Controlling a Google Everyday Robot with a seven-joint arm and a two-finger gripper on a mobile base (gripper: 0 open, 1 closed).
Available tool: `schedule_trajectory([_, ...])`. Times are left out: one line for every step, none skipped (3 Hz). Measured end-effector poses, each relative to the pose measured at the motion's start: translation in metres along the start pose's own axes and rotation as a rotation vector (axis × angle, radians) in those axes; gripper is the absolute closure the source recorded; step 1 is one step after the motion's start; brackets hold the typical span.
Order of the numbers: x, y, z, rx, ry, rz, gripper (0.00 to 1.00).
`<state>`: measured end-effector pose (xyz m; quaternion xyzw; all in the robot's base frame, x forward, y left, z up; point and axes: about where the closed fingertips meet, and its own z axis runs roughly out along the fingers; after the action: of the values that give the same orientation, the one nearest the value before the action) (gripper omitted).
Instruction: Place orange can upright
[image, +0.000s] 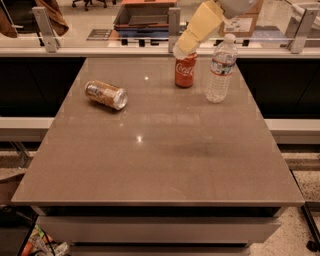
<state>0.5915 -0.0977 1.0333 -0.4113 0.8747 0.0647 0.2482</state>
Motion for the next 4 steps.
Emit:
schedule_trajectory([-0.022, 0.008, 0.019, -0.025, -0.034, -0.01, 0.0])
schedule_trajectory([-0.048, 0.028, 0.044, -0.069, -0.076, -0.052, 0.0])
schedule_trajectory([-0.065, 0.05, 0.069, -0.115, -0.094, -0.091, 0.0])
schedule_trajectory([-0.085, 0.066, 0.097, -0.145, -0.08, -0.124, 0.0])
